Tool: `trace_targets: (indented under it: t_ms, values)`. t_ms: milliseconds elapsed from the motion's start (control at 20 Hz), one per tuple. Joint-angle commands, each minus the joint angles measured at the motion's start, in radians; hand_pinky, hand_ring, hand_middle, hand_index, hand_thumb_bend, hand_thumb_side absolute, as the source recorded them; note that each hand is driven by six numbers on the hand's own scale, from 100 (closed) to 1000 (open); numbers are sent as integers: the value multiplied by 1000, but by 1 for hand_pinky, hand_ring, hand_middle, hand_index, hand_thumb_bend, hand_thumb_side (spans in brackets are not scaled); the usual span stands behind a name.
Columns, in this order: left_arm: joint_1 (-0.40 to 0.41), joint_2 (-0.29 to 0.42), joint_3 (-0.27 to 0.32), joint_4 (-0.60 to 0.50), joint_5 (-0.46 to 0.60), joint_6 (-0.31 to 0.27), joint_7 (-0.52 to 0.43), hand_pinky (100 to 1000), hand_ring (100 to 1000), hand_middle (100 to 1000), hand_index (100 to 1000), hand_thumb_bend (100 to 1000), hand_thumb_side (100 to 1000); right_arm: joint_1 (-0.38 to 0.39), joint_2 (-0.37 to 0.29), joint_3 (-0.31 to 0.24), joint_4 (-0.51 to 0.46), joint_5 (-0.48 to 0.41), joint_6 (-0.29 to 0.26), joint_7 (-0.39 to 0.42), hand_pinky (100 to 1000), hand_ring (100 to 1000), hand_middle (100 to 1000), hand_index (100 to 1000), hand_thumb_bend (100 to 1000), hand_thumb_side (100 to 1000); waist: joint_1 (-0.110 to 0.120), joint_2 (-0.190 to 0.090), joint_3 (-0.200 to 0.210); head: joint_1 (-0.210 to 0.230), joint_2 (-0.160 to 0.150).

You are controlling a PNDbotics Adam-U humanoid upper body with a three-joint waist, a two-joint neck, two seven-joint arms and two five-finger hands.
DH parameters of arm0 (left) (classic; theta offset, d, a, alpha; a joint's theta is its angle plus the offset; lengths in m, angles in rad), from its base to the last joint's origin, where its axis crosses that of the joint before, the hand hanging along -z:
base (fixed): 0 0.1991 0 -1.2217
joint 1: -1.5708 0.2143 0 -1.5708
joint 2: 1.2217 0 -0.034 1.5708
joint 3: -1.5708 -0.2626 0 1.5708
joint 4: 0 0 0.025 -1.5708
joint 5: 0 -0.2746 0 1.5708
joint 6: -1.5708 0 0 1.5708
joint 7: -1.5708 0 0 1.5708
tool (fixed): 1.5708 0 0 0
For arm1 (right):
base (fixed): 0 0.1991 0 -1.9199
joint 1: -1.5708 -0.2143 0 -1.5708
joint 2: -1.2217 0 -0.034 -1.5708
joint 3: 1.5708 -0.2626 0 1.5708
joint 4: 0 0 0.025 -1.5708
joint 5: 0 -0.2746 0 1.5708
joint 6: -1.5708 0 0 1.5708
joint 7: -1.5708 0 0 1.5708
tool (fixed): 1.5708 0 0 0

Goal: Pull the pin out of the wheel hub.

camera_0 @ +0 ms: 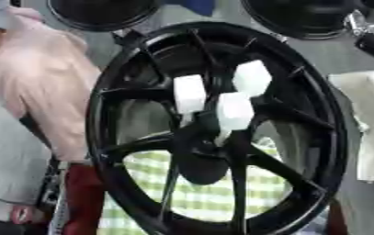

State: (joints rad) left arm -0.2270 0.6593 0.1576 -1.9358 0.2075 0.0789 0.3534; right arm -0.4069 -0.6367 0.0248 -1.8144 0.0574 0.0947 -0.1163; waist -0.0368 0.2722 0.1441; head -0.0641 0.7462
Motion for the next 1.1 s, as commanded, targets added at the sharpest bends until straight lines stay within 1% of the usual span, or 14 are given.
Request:
trace_targets:
  t_ms: [50,400,700,900,1000,1100]
  values:
    - [8,9,11,-29,-12,1,-2,829,685,825,882,392,894,0,-13,-7,-18,-4,-5,-4,913,788,796,793,158,444,6,-21,0,13,18]
    - [30,-2,9,-45,-18,6,-6,829,685,826,883,387,896,12,-5,-2,-12,-20,-4,6,900,782,793,791,149,447,13,-38,-2,24,24]
    - [30,19,0,-53,-33,7,-19,829,687,824,882,386,895,14,-4,-1,-7,-25,-4,11,900,781,792,791,149,446,14,-42,-7,20,24]
    - [18,85,-20,-62,-95,-1,-51,828,696,821,881,381,891,17,-11,-2,-10,-22,-5,10,900,782,792,790,150,443,15,-46,-12,17,24]
    - [9,141,-43,-64,-153,-18,-90,826,708,818,879,377,895,18,-15,-1,-11,-19,-4,12,900,782,791,790,151,443,16,-49,-15,17,24]
    - [-1,208,-76,-64,-230,-48,-155,825,723,815,876,371,904,19,-19,1,-10,-17,-3,15,900,782,791,789,151,443,18,-53,-18,16,24]
